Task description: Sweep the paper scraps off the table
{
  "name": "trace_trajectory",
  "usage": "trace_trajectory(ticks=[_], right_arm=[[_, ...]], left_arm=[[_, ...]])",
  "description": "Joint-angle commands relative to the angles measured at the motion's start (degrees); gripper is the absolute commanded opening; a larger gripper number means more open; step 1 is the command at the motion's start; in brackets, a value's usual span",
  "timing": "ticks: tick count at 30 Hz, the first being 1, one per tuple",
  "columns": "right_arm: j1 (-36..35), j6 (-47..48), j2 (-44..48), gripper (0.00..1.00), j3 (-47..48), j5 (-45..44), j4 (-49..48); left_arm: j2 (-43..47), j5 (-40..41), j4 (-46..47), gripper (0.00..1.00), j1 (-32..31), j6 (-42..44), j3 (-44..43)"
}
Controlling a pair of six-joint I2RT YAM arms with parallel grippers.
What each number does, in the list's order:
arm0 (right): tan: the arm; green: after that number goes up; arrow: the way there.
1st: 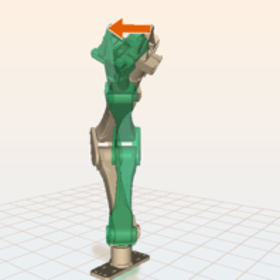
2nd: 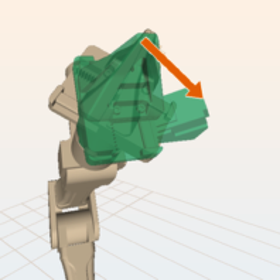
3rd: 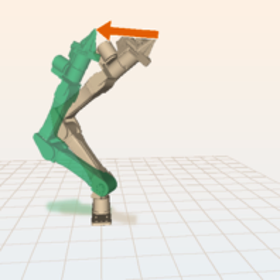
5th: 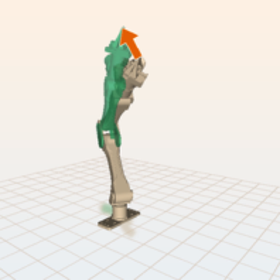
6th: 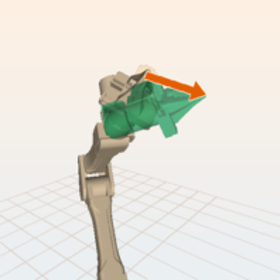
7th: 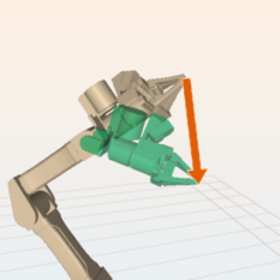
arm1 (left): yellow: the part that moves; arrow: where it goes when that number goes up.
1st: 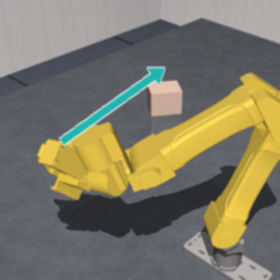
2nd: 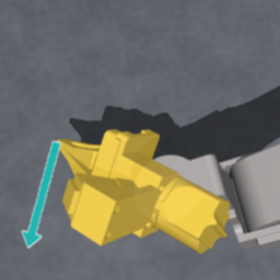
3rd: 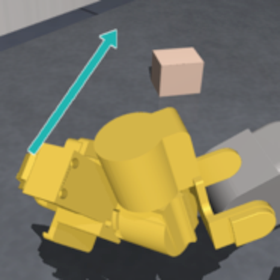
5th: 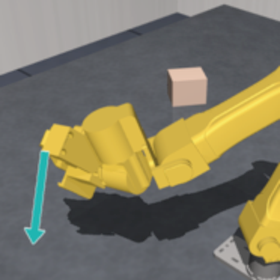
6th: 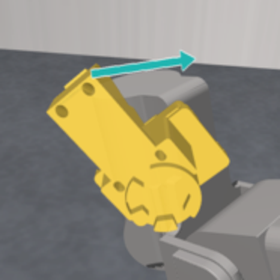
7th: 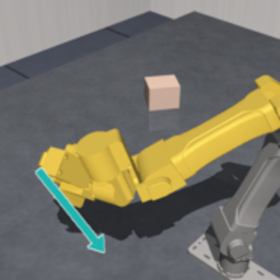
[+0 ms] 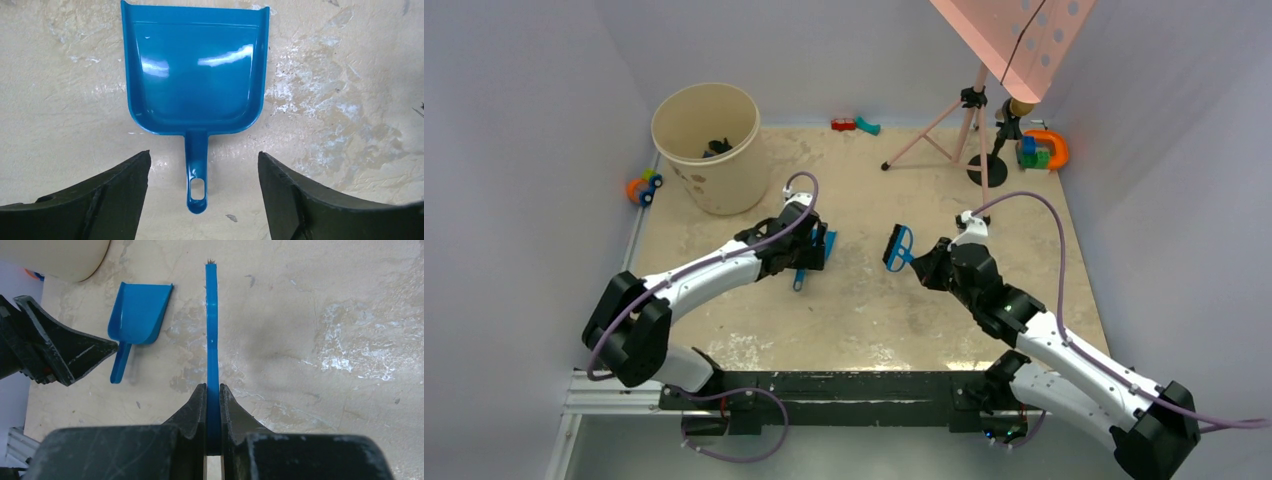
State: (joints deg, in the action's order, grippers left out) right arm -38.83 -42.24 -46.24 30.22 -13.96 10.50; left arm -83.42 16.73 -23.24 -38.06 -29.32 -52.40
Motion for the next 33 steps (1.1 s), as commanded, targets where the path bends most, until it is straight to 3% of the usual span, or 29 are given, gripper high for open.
trace_trajectory(ticks=[1,9,15,19,25,26,27,29,30,33], right_arm=[[0.16,0.07,0.3,0.0,2.16,-1.47,-2.34],[2.7,-0.62,-6.34,0.0,3.51,4.11,-9.79],[15.83,-5.67,-13.36,0.0,2.86,17.48,-22.2],[21.14,-7.97,-20.7,0.0,3.72,24.64,-28.74],[23.91,-9.45,-24.76,0.0,2.94,27.27,-33.25],[23.9,-8.9,-24.61,0.09,3.09,26.88,-32.85],[23.89,-8.46,-24.26,0.26,3.24,26.2,-32.06],[23.89,-7.29,-22.69,0.74,3.45,24.01,-29.48],[23.9,-6.41,-21.73,0.85,3.56,22.98,-28.52],[23.92,-3.4,-18.8,0.91,4.95,19.98,-24.2]], left_arm=[[6.95,0.64,3.55,0.83,-0.56,1.57,1.57],[20.61,-2.55,3.79,0.87,-1.26,2.08,6.76],[27.98,-2.74,8.78,0.89,-2.17,3.86,14.9],[31.19,-3.14,12.22,0.9,-2.33,5.24,18.38],[31.14,-5.4,17.04,0.93,-2.45,7.14,21.03],[30.65,-5.71,17.57,0.93,-2.4,7.25,21.22],[30.22,-5.96,18.04,0.93,-2.41,7.26,21.24],[29.69,-6.25,18.33,0.93,-2.44,7.42,21.09],[29.69,-6.4,18.4,0.93,-2.37,7.56,20.98],[30.04,-6.53,18.88,0.93,-2.37,7.61,21.15]])
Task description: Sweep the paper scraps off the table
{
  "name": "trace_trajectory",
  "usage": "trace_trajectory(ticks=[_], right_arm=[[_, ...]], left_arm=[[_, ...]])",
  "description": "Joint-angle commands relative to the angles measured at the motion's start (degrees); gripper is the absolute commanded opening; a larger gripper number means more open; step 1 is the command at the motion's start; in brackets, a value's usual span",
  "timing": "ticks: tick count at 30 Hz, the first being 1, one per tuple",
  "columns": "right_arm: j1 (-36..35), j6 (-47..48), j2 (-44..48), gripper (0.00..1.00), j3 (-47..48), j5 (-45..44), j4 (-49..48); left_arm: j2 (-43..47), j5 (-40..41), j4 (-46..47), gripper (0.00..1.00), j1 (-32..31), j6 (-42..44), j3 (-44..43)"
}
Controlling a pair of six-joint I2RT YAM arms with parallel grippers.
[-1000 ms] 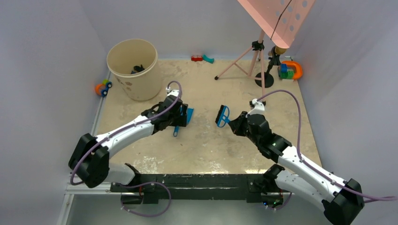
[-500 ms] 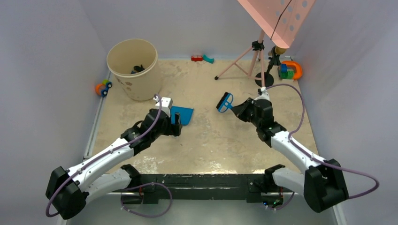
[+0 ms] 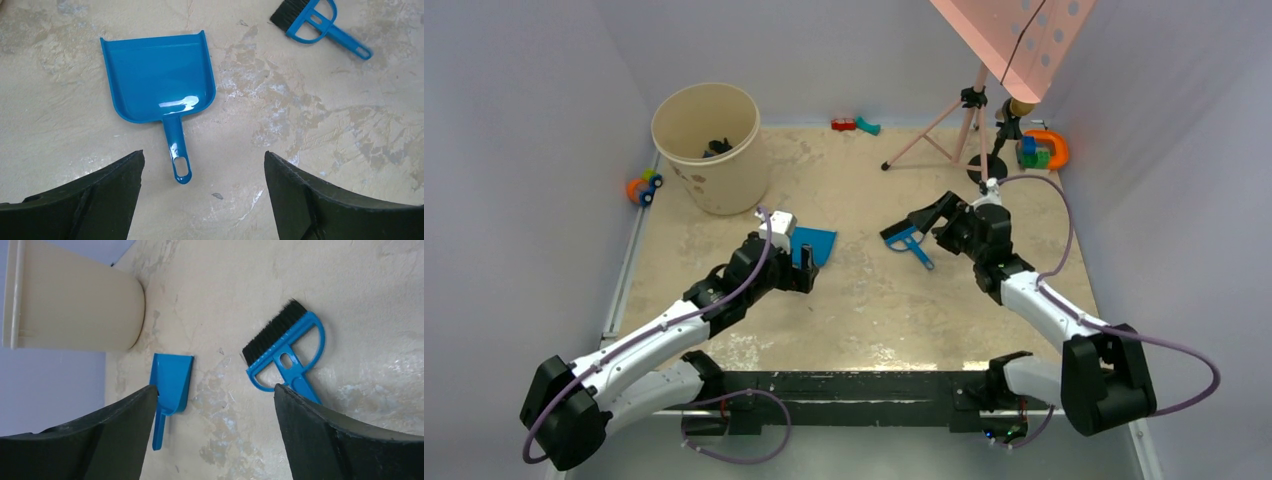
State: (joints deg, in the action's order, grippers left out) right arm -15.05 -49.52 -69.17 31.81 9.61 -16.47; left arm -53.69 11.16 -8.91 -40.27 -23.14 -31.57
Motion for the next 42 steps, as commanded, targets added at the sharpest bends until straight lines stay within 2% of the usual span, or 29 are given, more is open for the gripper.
trace_trajectory(ticks=[1,7,13,17,22,27,42], right_arm=[[0.11,5.07,4.93,0.92,4.21,-4.29,4.48],[0.12,14.23,11.11,0.95,10.41,-6.29,14.72],[0.17,24.37,21.91,0.98,10.53,-7.29,16.29],[0.19,27.57,27.69,0.98,8.28,-8.68,17.7],[0.12,29.4,33.73,0.98,5.07,-9.43,18.8],[0.11,30.01,37.99,0.98,3.19,-10.84,19.93],[0.17,30.36,39.17,0.99,2.12,-11.45,20.62]], left_arm=[[0.46,-1.04,4.59,0.93,-0.2,1.43,0.35],[2.98,-0.57,4.86,0.93,-0.17,1.31,1.29],[9.28,0.86,5.74,0.92,-0.2,0.9,3.62],[15.0,3.71,6.39,0.92,-0.13,0.64,6.19],[21.18,5.19,7.59,0.92,-0.09,0.64,9.38],[21.98,5.28,7.64,0.92,-0.09,0.56,9.8],[21.22,4.32,7.95,0.88,-0.1,0.9,10.04]])
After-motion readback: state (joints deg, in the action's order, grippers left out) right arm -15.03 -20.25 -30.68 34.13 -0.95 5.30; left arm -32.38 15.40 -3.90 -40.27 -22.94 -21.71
